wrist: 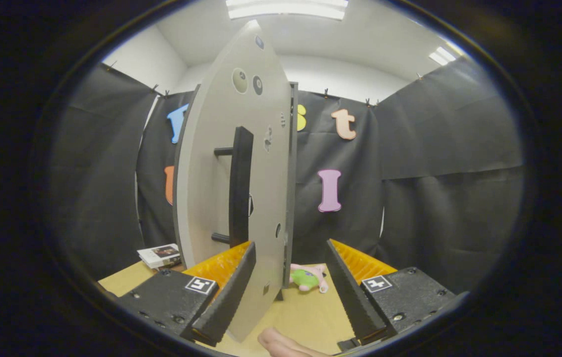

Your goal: Open the shoe cabinet door, grab the shoes and put them into the shoe cabinet, then close the shoe cabinet door.

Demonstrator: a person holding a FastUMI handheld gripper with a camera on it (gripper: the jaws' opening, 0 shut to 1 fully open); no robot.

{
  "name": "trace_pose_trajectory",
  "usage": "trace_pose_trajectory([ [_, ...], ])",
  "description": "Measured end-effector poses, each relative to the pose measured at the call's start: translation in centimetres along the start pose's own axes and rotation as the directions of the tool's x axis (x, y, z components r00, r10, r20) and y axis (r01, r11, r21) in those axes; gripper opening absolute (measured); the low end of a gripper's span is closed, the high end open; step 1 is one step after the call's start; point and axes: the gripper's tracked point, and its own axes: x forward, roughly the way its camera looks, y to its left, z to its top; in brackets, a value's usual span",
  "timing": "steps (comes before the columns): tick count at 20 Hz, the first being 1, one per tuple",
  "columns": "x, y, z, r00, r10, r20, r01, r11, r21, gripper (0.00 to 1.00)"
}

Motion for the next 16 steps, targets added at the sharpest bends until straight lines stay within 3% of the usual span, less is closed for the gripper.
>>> trace_pose_trajectory([
  [5,2.1,3.5,-1.0,0.997,-0.076,-0.029,0.076,0.997,0.012,0.93],
  [10,3.6,9.8,-2.8,0.997,0.038,-0.072,-0.032,0.995,0.091,0.94],
  [13,3.4,9.6,-3.8,0.994,-0.001,-0.109,0.008,0.998,0.06,0.96],
  [16,1.6,10.7,-4.0,0.994,0.032,-0.1,-0.026,0.998,0.061,0.96],
])
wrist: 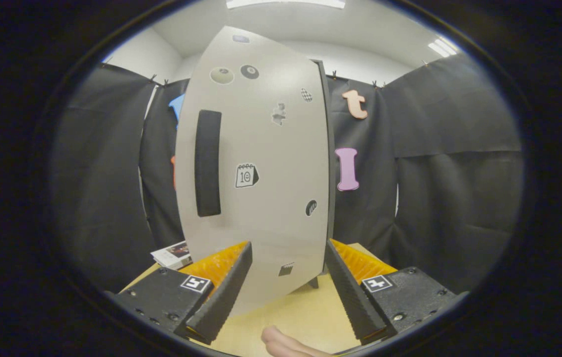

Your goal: Open the shoe cabinet door, grab the shoes and put them into the shoe cabinet, then close the shoe cabinet door.

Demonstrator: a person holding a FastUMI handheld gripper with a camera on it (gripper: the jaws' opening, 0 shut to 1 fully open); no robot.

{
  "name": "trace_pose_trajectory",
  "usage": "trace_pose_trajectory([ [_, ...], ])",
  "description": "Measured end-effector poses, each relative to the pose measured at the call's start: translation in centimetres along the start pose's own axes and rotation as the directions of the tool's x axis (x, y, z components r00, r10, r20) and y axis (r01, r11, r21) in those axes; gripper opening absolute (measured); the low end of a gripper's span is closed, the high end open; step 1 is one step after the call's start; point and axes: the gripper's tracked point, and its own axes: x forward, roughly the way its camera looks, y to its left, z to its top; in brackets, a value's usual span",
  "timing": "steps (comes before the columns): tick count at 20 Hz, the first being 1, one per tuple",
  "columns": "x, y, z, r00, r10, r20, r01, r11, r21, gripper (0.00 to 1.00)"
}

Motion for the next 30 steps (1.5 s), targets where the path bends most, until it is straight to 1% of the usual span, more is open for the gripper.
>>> trace_pose_trajectory([
  [3,-2.2,-0.1,0.0,1.0,0.029,0.011,-0.029,1.0,-0.003,0.96],
  [8,-6.2,-0.8,0.6,0.999,0.038,0.039,-0.039,0.999,0.016,0.96],
  [14,-10.5,-0.5,1.0,0.993,0.093,0.066,-0.09,0.995,-0.047,0.97],
  [17,-12.1,-0.8,1.3,0.988,0.128,0.088,-0.125,0.991,-0.043,0.96],
  [19,-12.8,-1.9,1.7,0.987,0.124,0.103,-0.121,0.992,-0.033,0.97],
  [25,-13.9,-6.0,3.2,0.986,0.066,0.153,-0.065,0.998,-0.011,0.96],
  [30,-13.7,-7.1,3.0,0.987,0.048,0.156,-0.043,0.998,-0.039,0.96],
])
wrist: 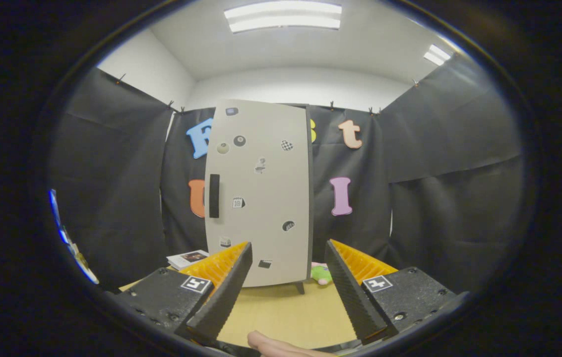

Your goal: Open the shoe cabinet door, grab the shoes and put them into the shoe cabinet, then close the shoe cabinet door.

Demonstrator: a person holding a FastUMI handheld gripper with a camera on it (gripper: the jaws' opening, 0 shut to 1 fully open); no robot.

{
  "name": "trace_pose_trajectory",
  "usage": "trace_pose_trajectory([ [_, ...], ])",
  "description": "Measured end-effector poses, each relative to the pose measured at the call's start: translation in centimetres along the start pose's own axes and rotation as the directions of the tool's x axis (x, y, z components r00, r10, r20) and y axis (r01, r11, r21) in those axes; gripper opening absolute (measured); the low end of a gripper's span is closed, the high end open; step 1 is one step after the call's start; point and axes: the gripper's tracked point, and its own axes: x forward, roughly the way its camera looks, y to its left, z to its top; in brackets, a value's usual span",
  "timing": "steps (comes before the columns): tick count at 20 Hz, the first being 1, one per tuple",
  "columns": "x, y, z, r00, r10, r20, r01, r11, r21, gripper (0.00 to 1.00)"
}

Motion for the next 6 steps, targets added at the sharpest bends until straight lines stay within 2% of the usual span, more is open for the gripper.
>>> trace_pose_trajectory([
  [6,-0.04,0.83,-1.09,1.0,0.02,-0.013,-0.021,0.996,-0.09,0.96],
])
